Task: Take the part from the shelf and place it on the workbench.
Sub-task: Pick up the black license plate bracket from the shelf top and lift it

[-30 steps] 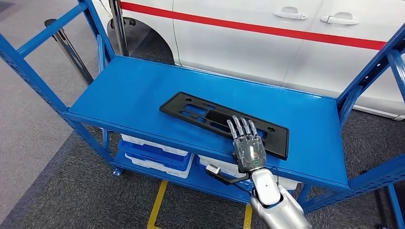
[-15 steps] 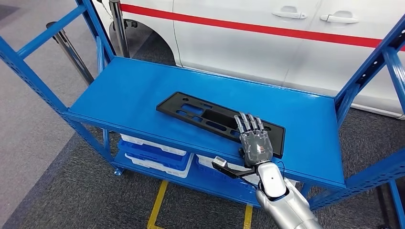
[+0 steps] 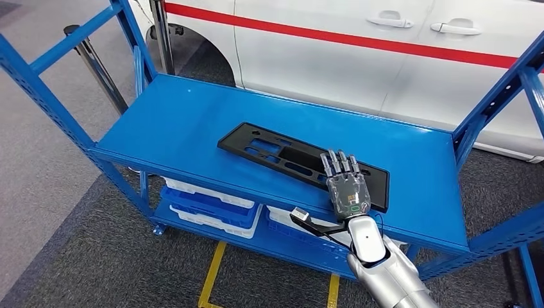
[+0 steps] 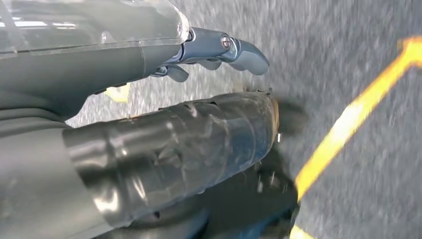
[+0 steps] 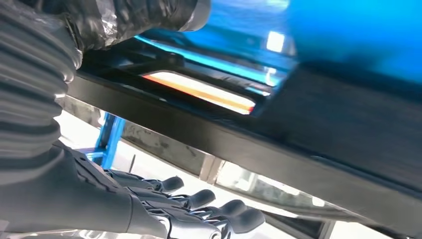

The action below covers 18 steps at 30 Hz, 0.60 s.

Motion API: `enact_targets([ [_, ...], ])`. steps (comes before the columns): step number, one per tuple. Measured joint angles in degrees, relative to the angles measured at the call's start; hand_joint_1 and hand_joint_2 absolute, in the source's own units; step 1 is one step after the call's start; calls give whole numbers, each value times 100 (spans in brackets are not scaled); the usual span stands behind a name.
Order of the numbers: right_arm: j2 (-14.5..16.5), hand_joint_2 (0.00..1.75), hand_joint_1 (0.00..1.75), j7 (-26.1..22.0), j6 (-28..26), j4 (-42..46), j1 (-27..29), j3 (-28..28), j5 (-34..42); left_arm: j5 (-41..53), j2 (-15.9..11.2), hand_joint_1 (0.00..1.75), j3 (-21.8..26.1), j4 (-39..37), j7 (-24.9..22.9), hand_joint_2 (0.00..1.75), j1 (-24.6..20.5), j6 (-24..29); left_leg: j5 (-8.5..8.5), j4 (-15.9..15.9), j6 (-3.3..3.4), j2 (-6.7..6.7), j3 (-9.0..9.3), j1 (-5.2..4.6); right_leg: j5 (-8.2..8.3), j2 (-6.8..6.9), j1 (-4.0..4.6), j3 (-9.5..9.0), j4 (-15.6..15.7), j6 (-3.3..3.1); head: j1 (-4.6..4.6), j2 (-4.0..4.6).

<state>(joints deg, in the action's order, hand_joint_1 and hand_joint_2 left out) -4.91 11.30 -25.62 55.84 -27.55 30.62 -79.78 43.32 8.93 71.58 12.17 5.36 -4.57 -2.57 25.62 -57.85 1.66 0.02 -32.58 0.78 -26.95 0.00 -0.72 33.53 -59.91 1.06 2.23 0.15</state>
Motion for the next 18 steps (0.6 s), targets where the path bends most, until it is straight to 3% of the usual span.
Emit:
enact_targets([
  [1,-5,175,0,-11,55,-28,-28,0,34,1,1,0,0,0,11,0,-4,-5,-22,24,39,8,1,9,-136,-1,-6,91,-205,20,0,0],
  [3,-14,175,0,-32,199,-112,-86,0,122,0,1,0,1,-1,27,0,-11,-10,-38,31,80,18,-18,4,-514,0,-10,418,-907,42,2,0],
  [4,-14,175,0,-40,274,-164,-119,0,174,-4,1,0,5,-1,32,0,-11,-11,-39,28,86,20,-26,-1,-643,0,-9,580,-1247,51,1,0],
  [5,-14,175,0,-47,344,-221,-161,0,227,-10,0,0,11,-1,35,0,-9,-11,-39,27,87,22,-28,-5,-671,0,-10,672,-1440,55,1,0],
  [6,-14,175,0,-55,399,-279,-215,0,282,-21,-1,0,19,-1,37,0,-8,-11,-38,24,86,23,-24,-7,-586,0,-10,656,-1413,51,1,0],
  [7,-14,175,0,-69,453,-340,-277,0,333,-33,-1,0,28,0,39,0,-8,-11,-37,20,83,24,-17,-7,-411,1,-10,528,-1160,38,1,0],
  [9,-14,175,0,-98,542,-444,-404,1,407,-55,-1,0,44,0,43,0,-13,-11,-26,-3,61,20,-10,-20,-64,2,5,127,-367,-13,1,0],
  [11,-11,175,0,-118,596,-519,-497,3,444,-62,-2,0,60,0,47,0,-19,-10,-16,-19,2,9,-15,-38,49,3,33,-80,81,-63,-1,0],
  [15,-1,175,0,-127,613,-603,-579,9,461,-63,-7,0,90,0,48,0,-23,-9,45,-77,-136,2,-37,-32,101,8,16,-103,182,-182,-5,0],
  [16,6,175,0,-130,618,-621,-593,13,461,-63,-8,0,97,0,48,0,-24,-8,166,-247,-162,2,-112,-27,124,15,-2,-111,209,-214,-10,0],
  [18,19,175,0,-132,637,-661,-613,23,462,-64,-10,0,119,0,48,0,-21,-4,540,-917,-204,2,-412,-11,141,29,-7,-106,224,-243,-19,0],
])
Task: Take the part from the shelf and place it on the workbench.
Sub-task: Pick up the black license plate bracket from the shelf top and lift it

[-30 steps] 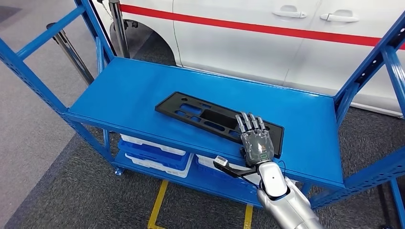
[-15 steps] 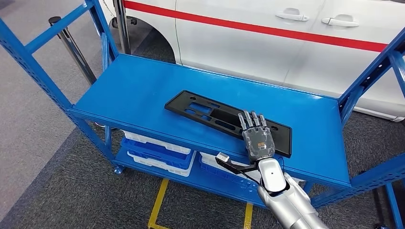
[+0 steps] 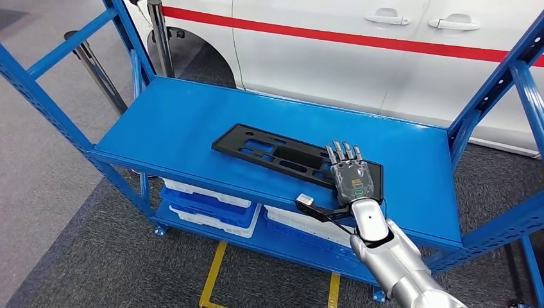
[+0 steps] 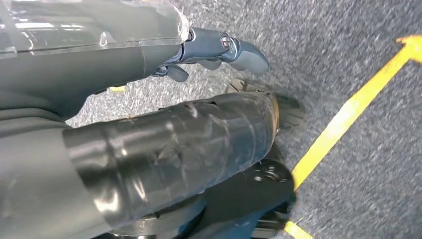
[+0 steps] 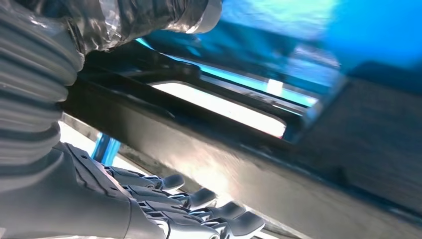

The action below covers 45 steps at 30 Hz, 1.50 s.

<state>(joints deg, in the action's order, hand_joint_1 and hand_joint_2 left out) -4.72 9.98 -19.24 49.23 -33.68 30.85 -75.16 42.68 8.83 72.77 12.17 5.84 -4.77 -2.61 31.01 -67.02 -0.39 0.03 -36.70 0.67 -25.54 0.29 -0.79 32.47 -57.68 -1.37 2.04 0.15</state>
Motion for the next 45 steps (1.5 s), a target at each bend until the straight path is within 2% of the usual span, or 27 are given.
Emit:
enact_targets([
  [2,15,175,0,6,29,-48,-17,14,1,-8,0,0,17,0,0,0,8,8,207,-594,-28,1,-267,8,2,3,4,7,-2,-4,-1,0],
  [3,25,175,0,18,47,-75,-32,26,1,-16,0,0,22,0,0,0,12,13,155,-628,-35,2,-278,12,2,1,4,6,-4,-3,-1,0],
  [4,39,175,0,40,62,-101,-55,38,-1,-24,0,0,26,0,1,0,13,18,0,-421,-35,3,-175,17,0,-2,3,1,-8,0,-1,0],
  [6,68,175,0,116,95,-161,-111,61,-8,-39,0,0,34,0,5,0,8,30,-355,341,-17,6,201,25,-14,-9,9,-6,-33,25,-1,0],
  [8,85,175,0,194,120,-225,-161,68,-19,-49,1,0,44,0,13,0,-7,37,-497,846,42,1,443,10,-31,-20,29,2,-60,83,5,0],
  [9,87,175,35,219,127,-255,-179,69,-22,-52,1,0,49,0,15,0,-12,37,-484,910,79,-3,467,-4,-32,-25,38,7,-63,118,7,0],
  [12,92,175,166,237,162,-328,-216,69,4,-65,-2,0,63,0,20,0,-9,37,-539,952,200,-1,471,3,-64,-28,28,24,-104,217,8,0],
  [13,92,175,175,227,186,-352,-225,69,23,-71,-5,0,67,0,22,0,-8,37,-563,976,239,4,472,13,-165,-28,21,86,-243,240,8,0],
  [16,92,175,175,174,259,-439,-233,69,87,-91,-11,0,89,0,33,0,-10,27,-589,990,290,15,438,4,-698,-29,4,564,-1243,280,10,0],
  [17,92,175,175,152,279,-469,-230,69,110,-95,-11,0,101,0,37,0,-7,22,-588,988,290,17,430,-1,-788,-28,3,710,-1536,286,10,0],
  [18,92,175,175,127,299,-497,-230,69,134,-97,-11,0,112,0,44,0,-4,19,-588,985,290,17,428,-4,-766,-28,3,770,-1648,287,10,0],
  [19,92,175,175,104,316,-520,-232,69,151,-98,-12,0,122,0,56,0,-2,19,-586,981,287,16,431,-5,-633,-28,3,719,-1531,279,11,0],
  [21,92,175,175,70,333,-550,-262,69,184,-99,-13,0,139,0,85,0,-4,19,-572,962,266,10,439,-6,-238,-28,6,372,-796,237,11,0],
  [23,97,175,175,37,338,-563,-315,71,212,-95,-13,0,152,0,118,0,-15,19,-551,927,217,1,426,-27,-43,-28,28,106,-206,190,8,0],
  [26,109,175,175,-16,349,-567,-374,81,242,-68,-14,0,158,0,188,0,-21,13,-544,932,130,-9,422,-39,-36,-25,48,54,-79,119,7,0],
  [28,127,175,175,-46,361,-567,-409,91,264,-57,-21,0,160,0,238,0,-16,3,-420,779,73,-9,364,-27,-11,-11,21,30,-35,46,1,0],
  [29,137,175,175,-62,369,-567,-419,95,280,-56,-24,0,161,0,260,0,-15,-2,-273,546,47,-9,259,-19,1,0,7,23,-16,15,-4,0],
  [31,147,175,175,-87,385,-568,-419,102,309,-53,-27,0,163,0,296,0,-12,-9,97,-199,3,-8,-87,-4,2,19,9,33,-13,-12,-11,0],
  [32,149,175,175,-95,392,-569,-415,105,319,-51,-27,0,163,0,305,44,-6,-11,208,-524,-15,-8,-243,1,1,24,11,38,-15,-13,-10,0],
  [33,150,175,175,-99,396,-572,-413,110,324,-50,-27,0,163,0,309,87,2,-13,218,-684,-27,-8,-321,6,0,25,11,40,-18,-13,-11,0],
  [34,151,175,175,-101,399,-575,-413,115,328,-50,-27,0,163,0,312,131,9,-14,116,-624,-34,-7,-294,11,-2,24,10,37,-23,-10,-11,0],
  [35,153,175,175,-103,402,-578,-414,120,332,-49,-29,0,163,0,316,175,13,-14,-69,-353,-34,-7,-164,17,-7,21,8,33,-32,-3,-11,0],
  [37,156,175,175,-107,416,-585,-421,130,343,-48,-36,0,164,0,332,175,11,-14,-410,429,-10,-6,209,16,-31,12,17,39,-71,35,-10,0],
  [39,156,175,175,-110,448,-591,-428,132,359,-27,-41,0,164,0,368,175,8,-3,-505,856,48,-8,407,-1,-43,2,37,56,-93,96,-6,0],
  [42,154,175,175,-118,497,-594,-431,133,395,8,-45,0,163,0,421,175,14,89,-516,914,159,-2,430,-3,-47,-9,40,55,-96,189,-3,0],
  [44,152,175,175,-119,503,-594,-430,133,410,3,-48,0,164,0,417,175,9,145,-552,958,237,17,445,15,-241,-16,27,175,-379,240,-2,0],
  [45,151,175,175,-112,469,-595,-422,135,403,-4,-49,0,166,0,391,175,4,166,-562,967,263,27,444,14,-419,-19,16,319,-694,257,-1,0],
])
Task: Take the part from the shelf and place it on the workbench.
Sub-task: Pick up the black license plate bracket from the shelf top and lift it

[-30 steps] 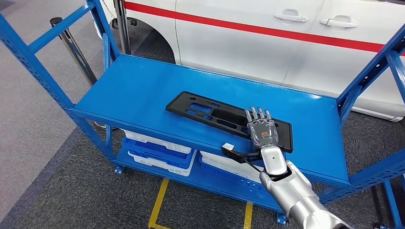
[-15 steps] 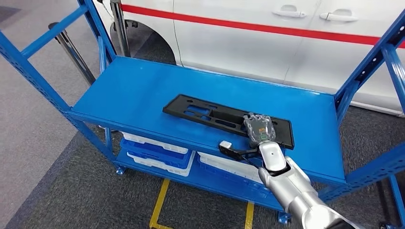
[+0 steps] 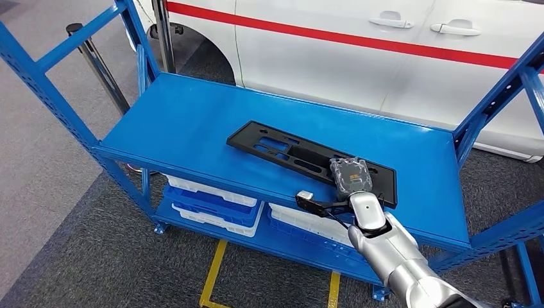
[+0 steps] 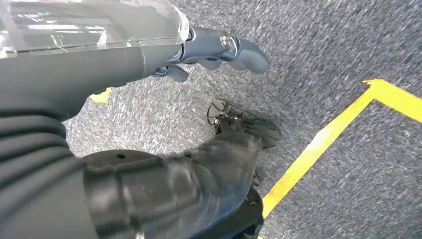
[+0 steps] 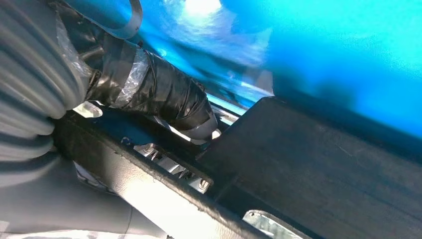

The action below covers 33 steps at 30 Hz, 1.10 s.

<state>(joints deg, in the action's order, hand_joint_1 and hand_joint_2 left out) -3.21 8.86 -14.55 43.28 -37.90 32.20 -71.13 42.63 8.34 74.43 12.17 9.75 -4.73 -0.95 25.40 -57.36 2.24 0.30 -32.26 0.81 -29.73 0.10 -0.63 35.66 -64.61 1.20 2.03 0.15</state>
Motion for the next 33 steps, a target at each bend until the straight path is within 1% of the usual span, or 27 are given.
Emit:
enact_targets([
  [1,0,175,175,18,-76,0,13,3,-25,-9,-1,0,1,0,-37,175,-5,20,-1,-1,15,3,-8,-5,-186,-1,-4,185,-380,13,0,0],
  [2,0,175,175,51,-198,1,36,5,-71,-23,-2,0,3,0,-81,175,-8,39,-1,-5,23,4,-14,-9,-316,-1,-9,360,-733,25,-1,0],
  [3,0,175,175,99,-352,3,65,8,-137,-39,-1,0,7,0,-121,175,-10,58,1,-9,23,2,-16,-12,-348,-1,-15,470,-945,32,0,0],
  [4,1,175,175,160,-541,15,100,10,-227,-55,0,0,12,0,-157,175,-10,74,5,-15,21,-4,-16,-12,-263,0,-21,477,-940,34,0,0],
  [5,2,175,175,227,-763,41,146,10,-342,-67,3,0,17,0,-192,175,-12,87,11,-26,14,-13,-14,-11,-86,0,-27,383,-720,28,1,0],
  [6,3,175,175,292,-1013,84,195,10,-481,-74,7,0,22,0,-228,175,-14,103,21,-42,2,-24,-14,-11,133,1,-31,215,-346,15,2,0],
  [7,8,175,175,347,-1279,139,244,10,-639,-78,10,0,26,0,-264,175,-18,118,32,-73,-18,-32,-30,-24,291,-1,-22,53,26,-2,1,0],
  [8,19,175,175,387,-1520,207,293,10,-786,-74,13,0,29,0,-290,175,-21,130,38,-101,-42,-37,-54,-34,391,-4,-17,-55,299,-22,-1,0],
  [9,31,175,175,413,-1732,284,346,10,-921,-66,14,0,31,0,-304,175,-26,139,38,-124,-67,-39,-81,-45,427,-8,-7,-102,448,-42,-3,0],
  [12,65,175,175,421,-2192,614,584,-42,-1246,-28,14,0,34,0,-306,175,-33,134,39,-139,-150,-47,-127,-42,441,-5,2,-74,500,-132,-5,0],
  [13,79,175,175,400,-2296,773,680,-82,-1312,-13,14,0,34,0,-306,175,-31,128,112,-197,-180,-50,-154,-36,460,1,-3,-67,516,-175,-6,0],
  [14,97,175,175,367,-2371,954,781,-134,-1349,2,14,0,34,0,-306,175,-29,120,257,-354,-206,-52,-215,-29,486,8,-12,-55,534,-218,-8,0],
  [15,124,175,175,319,-2418,1156,884,-193,-1361,15,14,0,34,0,-306,175,-28,111,463,-622,-227,-50,-317,-21,506,13,-13,-38,541,-249,-10,0],
  [17,178,175,175,194,-2464,1601,1137,-342,-1379,42,15,0,34,0,-306,175,-28,79,884,-1348,-256,-48,-576,-16,535,25,7,13,538,-288,-13,0],
  [18,205,175,175,120,-2472,1831,1284,-424,-1382,60,17,0,33,-1,-306,175,-27,62,997,-1616,-260,-48,-654,-15,552,34,20,41,533,-299,-13,0],
  [19,229,175,175,55,-2475,2051,1426,-500,-1385,76,21,0,33,-1,-306,175,-26,49,1006,-1694,-255,-48,-638,-16,571,42,33,73,525,-306,-13,0],
  [20,255,175,175,7,-2476,2250,1552,-564,-1385,90,24,0,32,-2,-306,175,-25,41,911,-1539,-239,-48,-508,-18,592,45,42,105,513,-309,-13,0],
  [22,297,175,175,-37,-2476,2569,1721,-659,-1386,104,26,0,31,-2,-306,175,-33,38,617,-748,-174,-49,-20,-32,640,41,55,161,493,-296,-13,0],
  [23,310,175,175,-44,-2477,2691,1768,-698,-1387,108,25,0,30,-1,-306,175,-41,36,510,-387,-147,-47,178,-49,665,40,63,180,486,-278,-11,0],
  [24,321,175,175,-56,-2478,2797,1802,-737,-1387,110,23,0,28,-1,-306,175,-49,32,454,-161,-125,-47,292,-67,694,40,64,194,484,-251,-11,0],
  [25,333,175,175,-79,-2478,2898,1838,-775,-1387,112,22,0,27,-1,-306,175,-55,25,439,-71,-110,-46,320,-87,725,42,61,203,486,-219,-10,0],
  [27,356,175,175,-143,-2479,3084,1931,-849,-1387,121,23,0,25,-2,-314,175,-51,8,346,-48,-71,-41,289,-95,785,43,54,216,502,-151,-10,0],
  [28,365,175,175,-177,-2482,3164,1980,-879,-1387,127,25,0,23,-2,-319,175,-49,-1,283,-19,-38,-28,274,-85,753,35,48,235,483,-120,-9,0],
  [29,371,175,175,-207,-2484,3233,2023,-906,-1387,133,27,0,22,-3,-327,175,-48,-6,213,10,2,-13,243,-72,629,25,43,279,395,-94,-6,0],
  [30,372,175,175,-238,-2487,3292,2061,-934,-1387,138,28,0,20,-4,-336,175,-50,-14,144,33,37,1,197,-59,410,15,37,351,200,-70,-3,0],
  [32,372,175,175,-301,-2490,3388,2135,-993,-1383,149,29,0,14,-4,-352,175,-55,-27,40,26,73,12,63,-66,-144,6,9,531,-466,-26,2,0],
  [33,372,175,175,-341,-2490,3426,2173,-1022,-1379,157,29,0,10,-4,-360,175,-54,-35,-7,15,69,13,-12,-67,-316,6,-5,586,-792,-4,1,0],
])
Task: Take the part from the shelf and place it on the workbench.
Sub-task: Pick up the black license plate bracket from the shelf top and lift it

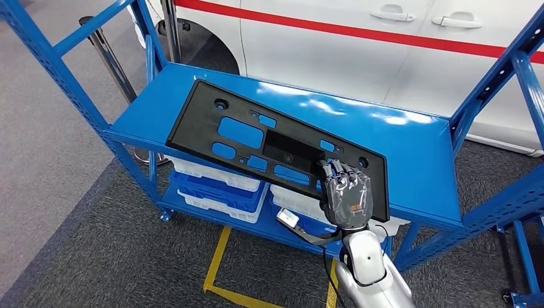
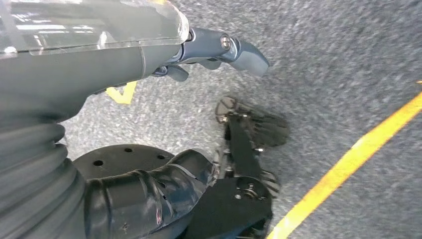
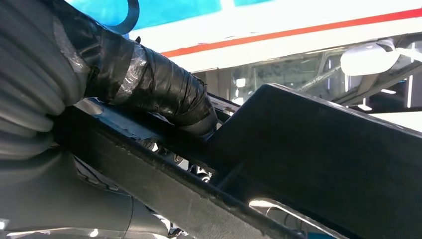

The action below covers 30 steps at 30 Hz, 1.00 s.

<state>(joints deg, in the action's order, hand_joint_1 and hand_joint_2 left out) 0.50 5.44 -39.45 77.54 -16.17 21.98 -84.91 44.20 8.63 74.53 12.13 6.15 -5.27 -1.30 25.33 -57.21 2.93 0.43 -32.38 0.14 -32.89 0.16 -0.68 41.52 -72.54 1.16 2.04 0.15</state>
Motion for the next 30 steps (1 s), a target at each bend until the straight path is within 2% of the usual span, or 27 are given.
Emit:
enact_targets([
  [1,1,175,175,-59,0,31,37,-24,9,11,0,0,-4,0,-7,175,1,-5,-45,-17,-11,2,-78,2,-53,0,-17,-17,-191,21,1,0],
  [2,5,175,175,-145,0,61,69,-50,26,22,1,0,-7,0,-11,175,2,-9,-85,-44,-27,3,-158,8,10,1,-37,-133,-177,40,1,0],
  [3,21,175,175,-273,0,96,97,-84,59,33,1,0,-11,0,-14,175,2,-13,-118,-81,-49,4,-236,15,136,2,-59,-349,39,55,1,0],
  [5,104,175,175,-660,0,171,140,-191,217,48,1,0,-19,0,-16,175,-1,-15,-166,-174,-107,5,-368,22,269,-6,-78,-888,758,60,-2,0],
  [6,174,175,175,-920,0,202,167,-267,354,52,1,0,-22,0,-15,175,-3,-16,-192,-205,-147,6,-408,20,278,-16,-71,-1060,1023,39,-3,0],
  [7,255,175,175,-1187,-1,220,197,-353,517,55,1,0,-23,0,-15,175,-6,-16,-224,-224,-188,6,-434,15,256,-27,-56,-1140,1174,9,-5,0],
  [9,418,175,175,-1639,-3,228,271,-529,838,56,2,0,-24,0,-14,175,2,-16,-309,-206,-275,-4,-459,25,306,-33,-25,-1099,1220,-85,-3,0],
  [10,494,175,175,-1784,-4,221,296,-604,976,56,2,0,-24,0,-13,175,8,-16,-292,-219,-311,-11,-487,40,354,-24,-23,-1062,1238,-139,-4,0],
  [11,558,175,175,-1890,-4,209,311,-661,1136,56,2,0,-24,0,-11,175,17,-15,-182,-288,-341,-17,-532,54,416,-14,-23,-1011,1253,-200,-3,0],
  [12,609,175,175,-1975,1,181,316,-696,1372,56,2,0,-24,0,-9,175,26,-15,34,-455,-362,-22,-599,64,486,-6,-28,-943,1268,-254,-6,0],
  [14,659,175,175,-2146,94,61,306,-694,2255,51,3,0,-23,0,3,175,26,-19,625,-1071,-378,-22,-761,71,623,-1,-11,-777,1270,-312,-8,0],
  [15,659,175,175,-2231,220,-14,297,-648,2871,49,4,0,-22,0,15,175,25,-24,826,-1407,-378,-22,-814,71,692,0,4,-684,1266,-322,-8,0],
  [16,648,175,175,-2308,394,-88,289,-576,3515,45,5,0,-22,0,29,175,22,-29,889,-1649,-374,-22,-811,69,762,2,19,-584,1261,-325,-7,0],
  [17,632,175,175,-2378,568,-146,284,-490,4065,42,5,0,-22,0,42,175,20,-34,815,-1736,-363,-22,-729,65,831,4,31,-484,1251,-325,-8,0],
  [18,615,175,175,-2439,725,-192,280,-403,4487,40,5,0,-22,0,53,175,19,-38,658,-1649,-344,-22,-557,57,897,3,39,-387,1239,-322,-8,0],
  [19,597,175,175,-2500,868,-229,274,-326,4811,40,4,0,-22,0,61,175,16,-40,505,-1388,-312,-23,-290,41,961,-2,42,-302,1226,-316,-9,0],
  [20,578,175,175,-2561,1005,-254,266,-260,5061,43,-4,0,-22,1,67,175,10,-43,460,-991,-268,-23,32,19,1020,-6,45,-239,1217,-301,-9,0],
  [21,555,175,175,-2618,1165,-273,253,-199,5310,46,-13,0,-22,1,75,175,1,-46,498,-564,-232,-24,339,-3,1075,-6,44,-200,1213,-280,-9,0],
  [22,529,175,175,-2671,1330,-289,240,-144,5555,50,-21,0,-22,2,83,175,-8,-51,568,-233,-203,-25,553,-27,1132,2,38,-184,1224,-251,-9,0],
  [23,503,175,175,-2721,1498,-306,227,-86,5798,54,-28,0,-22,2,91,175,-15,-60,628,-24,-181,-26,659,-49,1194,14,26,-180,1247,-218,-11,0],
  [25,452,175,175,-2814,1810,-345,208,14,6227,71,-28,0,-22,2,103,175,-13,-81,530,87,-153,-28,638,-58,1318,29,20,-185,1319,-150,-13,0],
  [26,424,175,175,-2857,1952,-365,202,54,6418,80,-28,0,-22,2,110,175,-12,-93,455,123,-134,-18,615,-46,1325,24,18,-176,1335,-123,-14,0],
  [27,396,175,175,-2893,2070,-382,199,85,6574,90,-28,0,-22,1,115,175,-10,-103,375,160,-115,-9,587,-28,1245,15,24,-153,1307,-98,-9,0],
  [28,365,175,175,-2924,2161,-401,195,104,6701,95,-28,0,-22,1,119,175,-10,-112,307,180,-94,3,543,-12,1050,6,24,-112,1190,-80,-6,0],
  [30,308,175,175,-2989,2352,-445,189,139,6946,103,-28,0,-21,0,132,175,-2,-126,175,166,-57,17,386,-12,464,-4,6,16,642,-41,0,0],
])
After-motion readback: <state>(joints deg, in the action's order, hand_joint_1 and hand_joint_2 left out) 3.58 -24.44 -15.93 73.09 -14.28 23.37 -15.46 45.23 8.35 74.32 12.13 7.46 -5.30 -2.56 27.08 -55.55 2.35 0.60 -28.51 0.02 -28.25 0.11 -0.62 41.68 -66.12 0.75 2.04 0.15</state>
